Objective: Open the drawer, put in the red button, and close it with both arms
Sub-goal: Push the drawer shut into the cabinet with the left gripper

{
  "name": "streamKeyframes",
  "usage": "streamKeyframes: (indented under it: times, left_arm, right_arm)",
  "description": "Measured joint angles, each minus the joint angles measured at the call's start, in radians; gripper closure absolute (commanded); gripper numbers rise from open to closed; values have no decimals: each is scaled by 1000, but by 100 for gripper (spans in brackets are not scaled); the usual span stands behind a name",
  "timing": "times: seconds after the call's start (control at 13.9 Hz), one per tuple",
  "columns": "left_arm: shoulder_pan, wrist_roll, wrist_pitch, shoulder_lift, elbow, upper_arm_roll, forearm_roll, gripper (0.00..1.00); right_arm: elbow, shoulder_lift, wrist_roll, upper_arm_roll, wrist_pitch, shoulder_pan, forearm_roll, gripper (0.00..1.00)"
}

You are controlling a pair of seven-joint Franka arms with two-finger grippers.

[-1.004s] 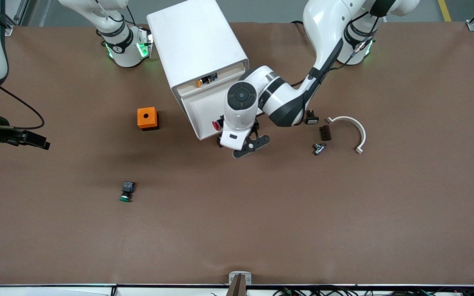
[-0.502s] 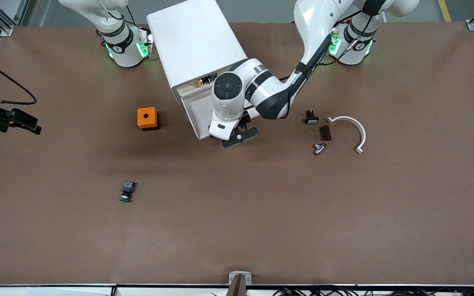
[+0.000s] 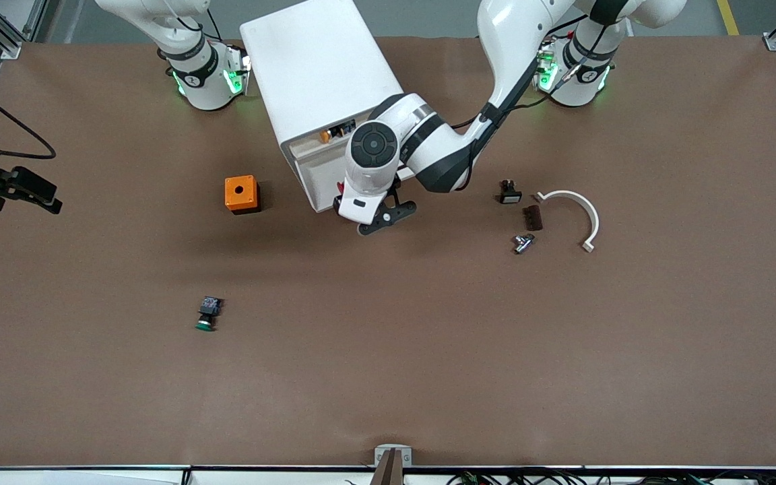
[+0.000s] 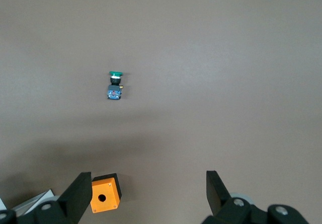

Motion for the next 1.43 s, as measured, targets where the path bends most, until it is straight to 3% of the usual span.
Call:
streamKeyframes:
  times: [0.65, 1.43]
  left_arm:
    - [-25, -22, -3, 3, -17, -1, -204, 0]
    - [-60, -25, -6, 29, -42, -2, -296, 0]
  right_arm:
    - [0, -12, 0, -5, 16, 0, 0, 0]
    - [0, -12, 0, -7, -6, -1, 0, 0]
